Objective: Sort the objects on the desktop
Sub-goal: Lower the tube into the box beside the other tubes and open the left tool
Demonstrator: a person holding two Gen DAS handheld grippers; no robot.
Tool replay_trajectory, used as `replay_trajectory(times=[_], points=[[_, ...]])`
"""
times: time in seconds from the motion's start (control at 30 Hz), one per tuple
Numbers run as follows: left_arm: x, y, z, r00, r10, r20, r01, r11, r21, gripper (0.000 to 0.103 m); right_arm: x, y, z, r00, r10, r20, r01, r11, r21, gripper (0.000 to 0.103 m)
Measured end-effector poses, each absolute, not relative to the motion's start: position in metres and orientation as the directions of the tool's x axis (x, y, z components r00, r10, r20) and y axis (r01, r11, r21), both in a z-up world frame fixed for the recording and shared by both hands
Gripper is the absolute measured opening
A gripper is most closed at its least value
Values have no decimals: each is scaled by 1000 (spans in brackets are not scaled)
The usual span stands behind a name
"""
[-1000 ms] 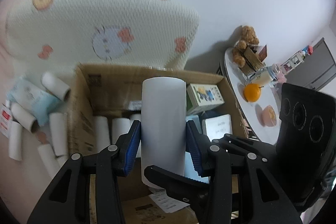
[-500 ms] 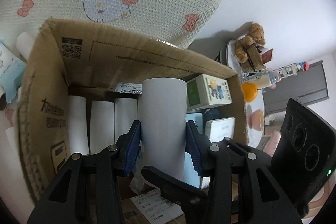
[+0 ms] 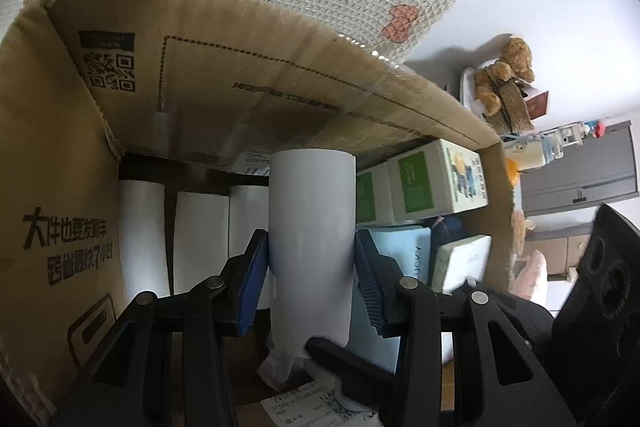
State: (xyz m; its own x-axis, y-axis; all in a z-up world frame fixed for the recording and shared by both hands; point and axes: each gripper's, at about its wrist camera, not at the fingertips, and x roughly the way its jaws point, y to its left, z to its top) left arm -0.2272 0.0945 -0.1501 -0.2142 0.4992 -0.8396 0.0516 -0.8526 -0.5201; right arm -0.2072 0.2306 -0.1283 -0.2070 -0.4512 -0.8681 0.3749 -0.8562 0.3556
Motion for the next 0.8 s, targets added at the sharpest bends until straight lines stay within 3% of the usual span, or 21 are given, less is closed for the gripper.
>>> replay_trajectory(times=[0.07, 0.63, 0.8], points=[[-229, 96, -154, -207, 494, -845, 57, -856, -514, 47, -203, 227, -130, -210, -431, -878, 389, -860, 329, 30], [-240, 106, -198, -111, 480, -870, 163, -855, -492, 47, -205, 236, -140, -188, -364, -912, 354, -892, 282, 30], [-239, 103, -187, -118, 463, -878, 161, -864, -477, 61, -203, 236, -138, -194, -350, -916, 356, -896, 267, 30]])
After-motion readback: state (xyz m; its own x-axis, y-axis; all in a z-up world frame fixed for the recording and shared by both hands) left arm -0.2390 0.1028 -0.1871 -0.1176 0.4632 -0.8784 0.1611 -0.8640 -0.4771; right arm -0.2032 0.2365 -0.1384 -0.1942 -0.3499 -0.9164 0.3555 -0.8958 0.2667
